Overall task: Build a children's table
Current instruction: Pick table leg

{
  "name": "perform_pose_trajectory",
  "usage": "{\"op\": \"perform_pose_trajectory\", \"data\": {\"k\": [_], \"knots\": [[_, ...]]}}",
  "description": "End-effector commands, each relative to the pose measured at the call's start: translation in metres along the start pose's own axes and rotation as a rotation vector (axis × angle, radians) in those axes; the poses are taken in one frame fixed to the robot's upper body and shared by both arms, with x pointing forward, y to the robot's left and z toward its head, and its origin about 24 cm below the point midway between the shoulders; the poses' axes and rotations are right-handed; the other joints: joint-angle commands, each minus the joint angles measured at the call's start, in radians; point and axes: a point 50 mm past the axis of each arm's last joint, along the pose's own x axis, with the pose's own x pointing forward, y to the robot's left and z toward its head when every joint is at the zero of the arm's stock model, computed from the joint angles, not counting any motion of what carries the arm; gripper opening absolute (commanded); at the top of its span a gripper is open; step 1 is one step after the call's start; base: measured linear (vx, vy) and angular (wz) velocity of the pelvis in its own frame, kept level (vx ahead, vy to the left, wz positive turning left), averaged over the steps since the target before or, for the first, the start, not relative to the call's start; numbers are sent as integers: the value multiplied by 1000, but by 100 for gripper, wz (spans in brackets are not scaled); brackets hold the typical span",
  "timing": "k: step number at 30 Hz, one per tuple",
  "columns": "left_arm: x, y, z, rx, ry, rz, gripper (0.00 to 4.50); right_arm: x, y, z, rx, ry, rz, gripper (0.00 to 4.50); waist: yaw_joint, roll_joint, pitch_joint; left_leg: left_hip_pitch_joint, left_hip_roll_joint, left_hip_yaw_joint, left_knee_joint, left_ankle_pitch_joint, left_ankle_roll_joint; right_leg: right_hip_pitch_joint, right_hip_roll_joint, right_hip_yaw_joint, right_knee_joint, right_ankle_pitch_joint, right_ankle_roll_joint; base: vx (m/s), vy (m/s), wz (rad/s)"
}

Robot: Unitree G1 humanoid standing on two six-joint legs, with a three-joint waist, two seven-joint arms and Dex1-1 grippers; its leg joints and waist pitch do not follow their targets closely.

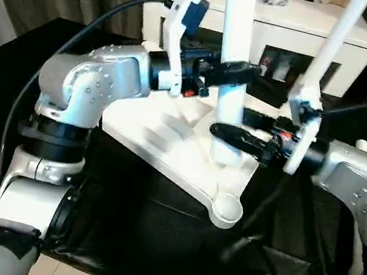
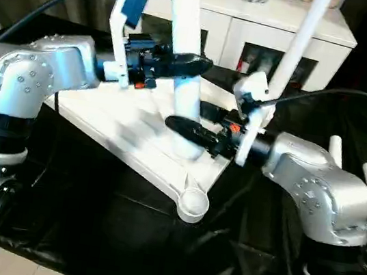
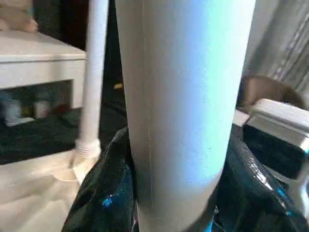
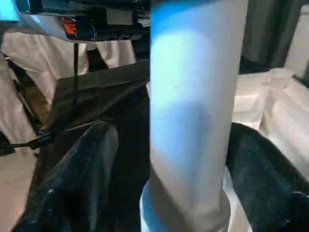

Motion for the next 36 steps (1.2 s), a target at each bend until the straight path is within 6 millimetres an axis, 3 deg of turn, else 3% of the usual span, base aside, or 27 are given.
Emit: {"op": "perform_pose_trajectory", "data": {"k": [1, 10, 20, 36], "knots": [[1, 1, 3, 59, 19, 64, 189, 6, -3, 4, -48, 7, -59, 389, 0, -3, -71, 15, 66, -27, -81, -168, -15, 56, -66, 41, -67, -234, -232, 0, 0, 0], [4, -9, -2, 161, 57, -11, 189, 15, -7, 1, -33, 40, -81, 395, -2, -1, -71, 17, 67, -26, -84, -189, -25, 56, -68, 43, -68, -251, -225, 0, 0, 0], [2, -19, -2, 196, 67, -103, 189, 12, -8, 2, -15, 56, 2, 395, 0, -4, -70, 15, 67, -25, -82, -179, -13, 57, -68, 43, -67, -247, -231, 0, 0, 0], [3, -24, -1, 191, 59, -147, 189, 11, -4, -3, -5, 90, 90, 239, 0, -7, -71, 15, 68, -25, -80, -169, -5, 57, -69, 42, -66, -253, -236, 0, 0, 0]]}}
